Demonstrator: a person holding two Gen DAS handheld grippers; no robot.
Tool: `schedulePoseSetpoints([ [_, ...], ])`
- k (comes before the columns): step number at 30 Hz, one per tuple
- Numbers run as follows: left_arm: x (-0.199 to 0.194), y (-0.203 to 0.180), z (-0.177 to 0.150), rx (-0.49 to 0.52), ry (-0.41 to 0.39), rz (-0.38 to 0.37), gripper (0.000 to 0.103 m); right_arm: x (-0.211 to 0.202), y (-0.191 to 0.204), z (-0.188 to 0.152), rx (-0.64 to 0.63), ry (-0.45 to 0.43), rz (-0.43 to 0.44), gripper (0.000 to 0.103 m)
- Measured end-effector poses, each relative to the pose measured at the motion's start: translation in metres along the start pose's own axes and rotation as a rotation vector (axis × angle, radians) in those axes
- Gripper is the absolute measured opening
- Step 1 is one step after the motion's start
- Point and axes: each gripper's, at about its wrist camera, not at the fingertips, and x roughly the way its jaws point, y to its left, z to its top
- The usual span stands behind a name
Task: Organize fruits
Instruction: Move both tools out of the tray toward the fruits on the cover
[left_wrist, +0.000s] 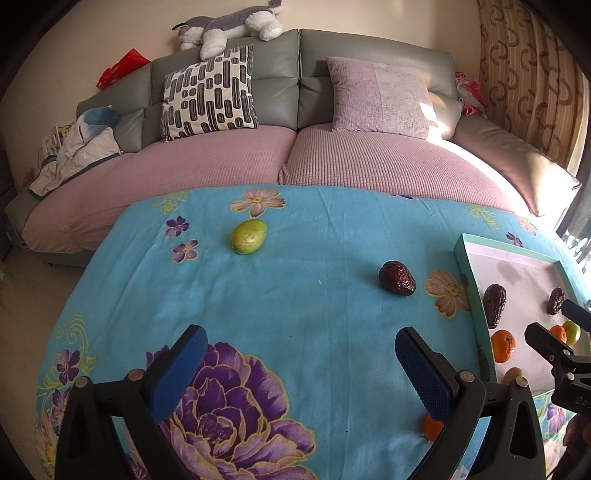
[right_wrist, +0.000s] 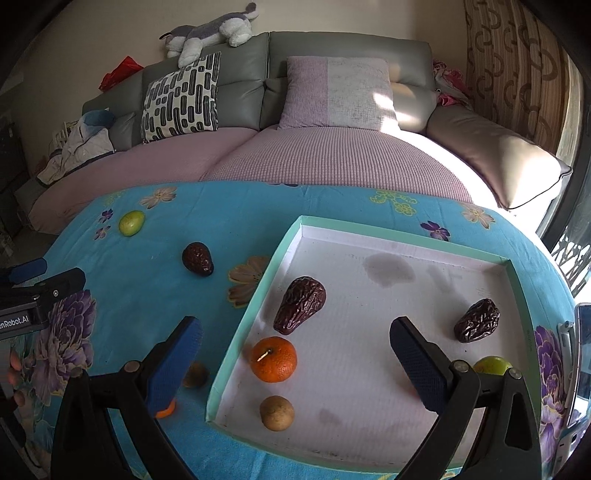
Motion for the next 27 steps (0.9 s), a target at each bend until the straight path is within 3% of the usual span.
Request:
schedulePoseSetpoints([
  [6, -0.009, 0.030, 0.003, -0.077, -0.024, 0.028, 0.103, 0.006, 0.026, 0.001, -0.046, 0.011, 0.051, 0.101],
  [12, -0.005, 0.044, -0.001, -0.090, 0.005, 0.043, 0.103, 0.008, 0.050, -0.004, -0.129, 0.031, 0.090, 0.099],
  [13, -0.004, 0.044, -0.002, -0.082, 0.012, 0.043, 0.103, 0.008, 0.052, -0.005, -0.136, 0.037, 0.099, 0.096],
  [16, 0.000, 0.039, -0.005, -0.052, 0.032, 0.031, 0.103, 0.011, 0.058, -0.010, -0.154, 0.062, 0.110, 0.072],
  [22, 0.003, 0.034, -0.008, -0.033, 0.048, 0.011, 0.103, 0.018, 0.066, -0.018, -0.180, 0.108, 0.139, 0.047],
  [27, 0.004, 0.034, -0.008, -0.030, 0.053, 0.009, 0.103, 0.024, 0.071, -0.023, -0.200, 0.144, 0.162, 0.042],
])
